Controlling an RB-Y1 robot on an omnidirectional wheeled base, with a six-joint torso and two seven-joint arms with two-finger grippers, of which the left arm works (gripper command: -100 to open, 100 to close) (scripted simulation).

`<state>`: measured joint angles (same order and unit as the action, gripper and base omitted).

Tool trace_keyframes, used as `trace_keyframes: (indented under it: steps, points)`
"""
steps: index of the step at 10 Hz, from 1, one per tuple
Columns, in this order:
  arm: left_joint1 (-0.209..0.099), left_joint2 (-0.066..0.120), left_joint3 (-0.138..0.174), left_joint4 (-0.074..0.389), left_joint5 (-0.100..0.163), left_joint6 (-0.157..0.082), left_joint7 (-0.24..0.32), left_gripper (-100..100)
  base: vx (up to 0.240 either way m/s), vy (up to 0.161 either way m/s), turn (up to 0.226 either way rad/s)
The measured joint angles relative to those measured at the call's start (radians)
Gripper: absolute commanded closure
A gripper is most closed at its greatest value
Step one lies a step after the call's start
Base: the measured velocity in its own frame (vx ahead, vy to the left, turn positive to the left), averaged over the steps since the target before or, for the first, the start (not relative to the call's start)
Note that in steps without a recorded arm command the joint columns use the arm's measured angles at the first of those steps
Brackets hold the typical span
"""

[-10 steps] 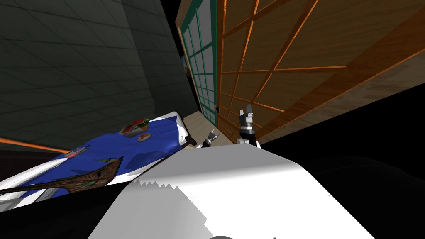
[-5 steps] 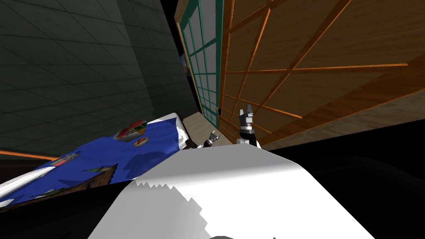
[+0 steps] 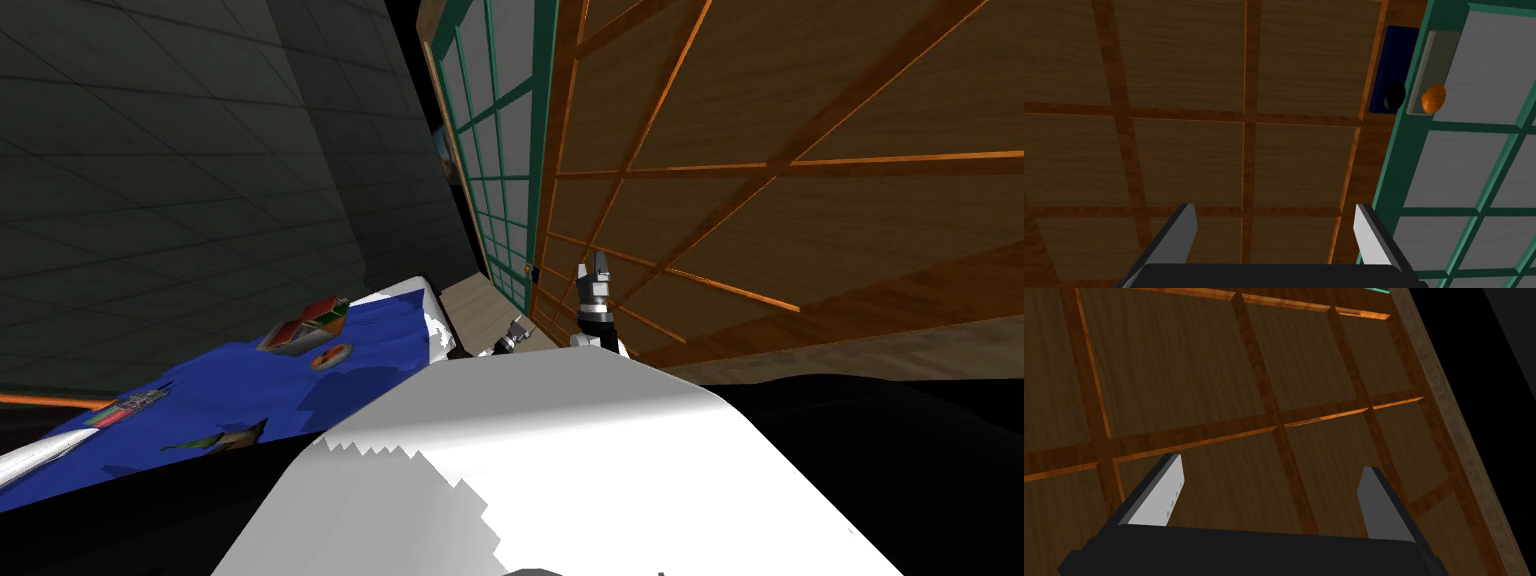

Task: Push the door open

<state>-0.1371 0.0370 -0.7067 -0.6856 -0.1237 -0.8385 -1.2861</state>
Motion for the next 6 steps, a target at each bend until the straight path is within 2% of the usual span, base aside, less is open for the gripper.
trace_keyframes:
  steps: [4,6]
  points:
    - [-0.022,-0.025,-0.018,0.053,-0.005,-0.013,-0.037,-100,0.208,0.098,-0.006]
    - [-0.026,-0.035,-0.025,0.063,-0.008,-0.014,-0.051,-100,0.202,0.058,-0.003]
